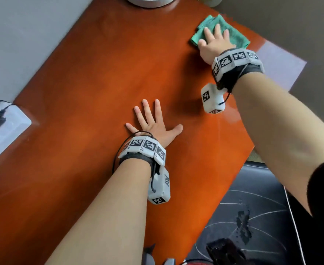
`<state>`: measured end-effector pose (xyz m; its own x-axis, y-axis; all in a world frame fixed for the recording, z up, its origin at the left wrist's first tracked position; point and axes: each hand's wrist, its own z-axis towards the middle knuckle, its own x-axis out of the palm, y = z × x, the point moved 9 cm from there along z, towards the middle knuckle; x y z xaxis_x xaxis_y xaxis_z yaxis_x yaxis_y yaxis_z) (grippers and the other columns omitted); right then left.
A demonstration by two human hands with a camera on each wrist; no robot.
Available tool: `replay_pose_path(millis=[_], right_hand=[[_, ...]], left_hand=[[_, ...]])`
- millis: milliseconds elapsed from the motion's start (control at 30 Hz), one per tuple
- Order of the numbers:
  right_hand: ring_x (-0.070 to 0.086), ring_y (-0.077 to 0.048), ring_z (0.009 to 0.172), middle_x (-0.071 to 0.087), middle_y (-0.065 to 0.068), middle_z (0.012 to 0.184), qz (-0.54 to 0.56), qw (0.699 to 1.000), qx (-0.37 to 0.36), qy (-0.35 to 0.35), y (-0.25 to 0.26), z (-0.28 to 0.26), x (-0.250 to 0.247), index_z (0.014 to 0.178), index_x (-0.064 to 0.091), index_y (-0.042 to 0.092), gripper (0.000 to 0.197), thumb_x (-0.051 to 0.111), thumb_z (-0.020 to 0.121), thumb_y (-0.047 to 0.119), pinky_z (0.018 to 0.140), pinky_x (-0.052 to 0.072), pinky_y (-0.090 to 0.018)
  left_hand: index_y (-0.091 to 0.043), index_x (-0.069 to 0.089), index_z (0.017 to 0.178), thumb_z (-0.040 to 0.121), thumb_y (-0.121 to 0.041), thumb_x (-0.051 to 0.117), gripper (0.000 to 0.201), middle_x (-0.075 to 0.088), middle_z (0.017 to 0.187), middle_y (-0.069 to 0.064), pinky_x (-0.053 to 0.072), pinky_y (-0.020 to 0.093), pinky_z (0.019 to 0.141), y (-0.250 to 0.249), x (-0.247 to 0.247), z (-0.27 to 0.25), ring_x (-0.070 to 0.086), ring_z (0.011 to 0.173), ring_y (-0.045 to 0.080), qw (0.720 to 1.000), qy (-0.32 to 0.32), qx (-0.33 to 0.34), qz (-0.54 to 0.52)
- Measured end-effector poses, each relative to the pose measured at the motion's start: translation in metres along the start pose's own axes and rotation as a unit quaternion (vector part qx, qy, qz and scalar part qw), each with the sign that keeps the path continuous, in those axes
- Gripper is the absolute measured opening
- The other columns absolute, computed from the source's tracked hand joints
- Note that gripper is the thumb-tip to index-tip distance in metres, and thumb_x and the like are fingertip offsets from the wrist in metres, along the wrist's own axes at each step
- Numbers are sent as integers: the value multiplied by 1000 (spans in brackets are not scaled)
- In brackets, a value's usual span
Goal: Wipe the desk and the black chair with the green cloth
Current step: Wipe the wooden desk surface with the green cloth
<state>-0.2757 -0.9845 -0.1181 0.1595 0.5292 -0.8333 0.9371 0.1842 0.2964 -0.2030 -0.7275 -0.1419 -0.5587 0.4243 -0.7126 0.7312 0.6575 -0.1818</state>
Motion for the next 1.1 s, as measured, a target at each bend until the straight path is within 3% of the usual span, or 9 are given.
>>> replay_pose_path(millis=[167, 267, 400, 600, 900, 1000, 1100], right_hand=[[-7, -28, 146, -3, -3, 160, 53, 998, 29, -26, -12, 23, -21, 151, 13, 27, 54, 18, 99, 36, 118, -2, -48], [-7, -26, 146, -3, -1, 160, 36, 999, 15, -19, -11, 18, -19, 152, 11, 28, 55, 20, 98, 39, 117, -2, -52], [-5, -24, 147, -2, 1, 160, -44, 998, -44, 15, -6, -10, -4, 151, 11, 30, 58, 23, 97, 48, 116, 4, -55], [-10, -22, 146, -7, 3, 160, -84, 984, -126, 98, 15, -71, 36, 151, 8, 33, 58, 24, 99, 50, 116, 2, -54], [-13, -24, 146, -12, 3, 159, -78, 985, -94, 123, 63, -79, 62, 151, 5, 30, 60, 23, 98, 52, 115, 4, -57], [-13, -26, 146, -12, 1, 159, -67, 985, -78, 140, 66, -71, 59, 151, 4, 30, 56, 19, 100, 47, 117, 3, -53], [-12, -28, 146, -12, -1, 159, -64, 985, -67, 147, 70, -63, 56, 152, 4, 28, 53, 15, 102, 43, 117, 4, -50]], left_hand=[[-27, -28, 144, 86, -68, 39, 97, -36, 150, 6, -12, 64, 106, -1, 0, 0, -33, 138, 31, 1000, 9, -2, 3], [-27, -28, 144, 87, -67, 39, 97, -36, 150, 6, -13, 64, 106, -1, -1, -1, -33, 138, 31, 1000, 5, 2, 3], [-28, -29, 144, 87, -67, 39, 97, -38, 149, 5, -15, 64, 105, -1, 0, -1, -35, 137, 30, 1000, 5, 2, -4], [-28, -27, 144, 85, -69, 40, 99, -36, 150, 5, -13, 64, 106, -2, -1, -3, -33, 137, 30, 1000, -1, -4, -4], [-30, -17, 148, 71, -83, 20, 101, -30, 154, 2, -13, 64, 106, -1, -4, -2, -30, 140, 27, 999, 9, 7, -33], [-30, -13, 149, 83, -72, 35, 92, -25, 156, -1, -12, 62, 107, 2, -11, -4, -26, 141, 24, 996, 13, 22, -87], [-29, -5, 151, 92, -59, 38, 79, -11, 158, -4, -6, 56, 112, 16, -38, -1, -12, 145, 22, 987, -24, 24, -157]])
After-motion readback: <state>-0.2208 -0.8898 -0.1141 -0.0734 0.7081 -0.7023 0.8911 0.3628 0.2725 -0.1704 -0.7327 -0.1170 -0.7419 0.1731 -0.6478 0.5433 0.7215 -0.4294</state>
